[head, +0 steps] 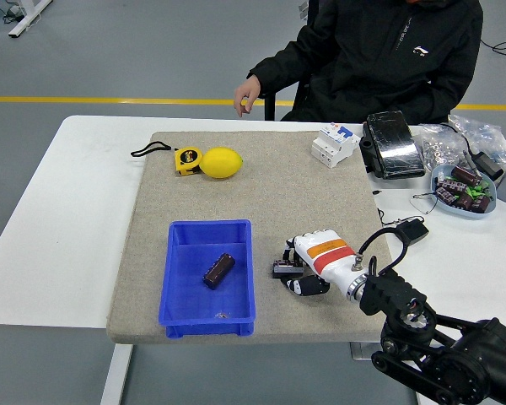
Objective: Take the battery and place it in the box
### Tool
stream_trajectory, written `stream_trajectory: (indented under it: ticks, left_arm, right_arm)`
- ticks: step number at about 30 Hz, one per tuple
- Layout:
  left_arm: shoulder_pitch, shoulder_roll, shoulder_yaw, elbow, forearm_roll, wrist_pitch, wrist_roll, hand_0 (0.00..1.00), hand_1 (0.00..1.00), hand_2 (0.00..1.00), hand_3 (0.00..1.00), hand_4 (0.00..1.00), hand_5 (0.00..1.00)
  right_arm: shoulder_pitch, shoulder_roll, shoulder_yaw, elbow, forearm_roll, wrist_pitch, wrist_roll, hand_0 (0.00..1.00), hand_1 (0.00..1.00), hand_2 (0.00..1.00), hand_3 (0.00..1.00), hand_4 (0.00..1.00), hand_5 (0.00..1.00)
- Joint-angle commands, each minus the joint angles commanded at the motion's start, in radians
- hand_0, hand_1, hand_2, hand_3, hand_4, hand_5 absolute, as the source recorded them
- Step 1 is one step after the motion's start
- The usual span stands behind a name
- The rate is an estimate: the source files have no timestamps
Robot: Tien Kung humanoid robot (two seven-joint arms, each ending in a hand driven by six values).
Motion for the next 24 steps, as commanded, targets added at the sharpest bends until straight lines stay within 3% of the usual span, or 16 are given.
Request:
stream_trajectory:
  ticks: [24]
  left_arm:
    - [-0.003, 0.002, 0.008, 0.001, -0.011, 0.001, -0.004, 0.726, 0.690, 0.652, 0.583, 0.628, 0.547]
  right_arm:
    - [0.020, -0.020, 0.041, 0.022, -0.002, 0.002, -0.009, 0.151, 0.285, 0.388, 0.476, 0.801, 0.093]
